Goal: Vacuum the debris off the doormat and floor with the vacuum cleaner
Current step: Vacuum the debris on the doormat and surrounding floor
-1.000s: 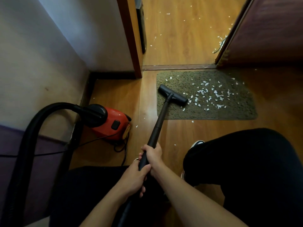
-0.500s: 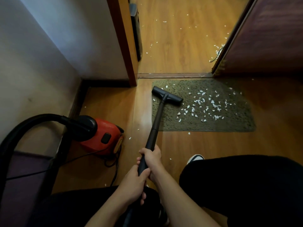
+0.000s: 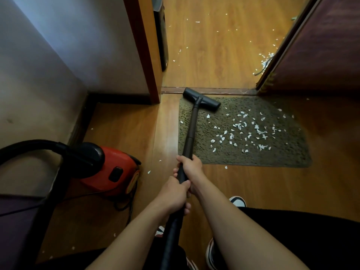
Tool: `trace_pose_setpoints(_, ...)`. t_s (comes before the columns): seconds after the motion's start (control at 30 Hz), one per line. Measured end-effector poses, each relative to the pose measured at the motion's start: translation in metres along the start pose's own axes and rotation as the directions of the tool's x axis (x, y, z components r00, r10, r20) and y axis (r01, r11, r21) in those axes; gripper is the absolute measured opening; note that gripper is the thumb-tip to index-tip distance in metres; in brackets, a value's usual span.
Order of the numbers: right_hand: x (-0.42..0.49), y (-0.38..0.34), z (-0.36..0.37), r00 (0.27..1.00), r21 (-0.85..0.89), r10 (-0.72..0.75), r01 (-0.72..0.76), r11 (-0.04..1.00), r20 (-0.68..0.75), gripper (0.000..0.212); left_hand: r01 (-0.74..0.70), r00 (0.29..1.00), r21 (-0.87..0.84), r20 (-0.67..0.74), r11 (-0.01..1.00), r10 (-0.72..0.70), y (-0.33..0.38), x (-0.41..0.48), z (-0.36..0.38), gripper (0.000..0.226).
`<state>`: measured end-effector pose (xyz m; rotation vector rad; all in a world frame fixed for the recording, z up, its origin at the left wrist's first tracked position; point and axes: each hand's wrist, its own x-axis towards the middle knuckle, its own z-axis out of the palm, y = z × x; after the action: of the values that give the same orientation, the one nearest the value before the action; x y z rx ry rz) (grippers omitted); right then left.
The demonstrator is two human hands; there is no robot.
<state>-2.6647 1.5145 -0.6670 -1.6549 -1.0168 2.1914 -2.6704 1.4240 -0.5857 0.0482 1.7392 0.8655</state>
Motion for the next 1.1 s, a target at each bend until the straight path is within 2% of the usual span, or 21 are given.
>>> trace_pose_setpoints(0.2, 0.016, -0.012, -0.003, 1.0, 0.031, -0.008, 0.009, 0.999, -0.003, 0.013, -0.012, 1.0, 0.063, -0.016, 0.998, 0.013, 0.012, 0.009, 0.008, 0.022)
trace_pose_setpoints(0.57, 0.001, -0.006, -0.012, 0.998, 0.041, -0.026, 0.028, 0.999, -0.051, 0.015, -0.025, 1.0, 0.086, 0.008, 0.996, 0.024, 0.004, -0.005, 0.012, 0.023)
trace_pose_setpoints(0.93, 0.0, -0.015, 0.001, 1.0, -0.013, -0.015, 0.015, 1.0, 0.008, 0.01, 0.008, 0.999, 0.046, -0.033, 0.999, -0.007, 0.012, -0.003, 0.002, 0.025)
trace_pose_setpoints(1.1, -0.034, 0.01, 0.01, 1.0, -0.032, 0.013, -0.013, 0.999, 0.025, 0.021, -0.001, 0.998, 0.07, -0.069, 0.998, 0.005, -0.016, -0.031, -0.011, 0.029)
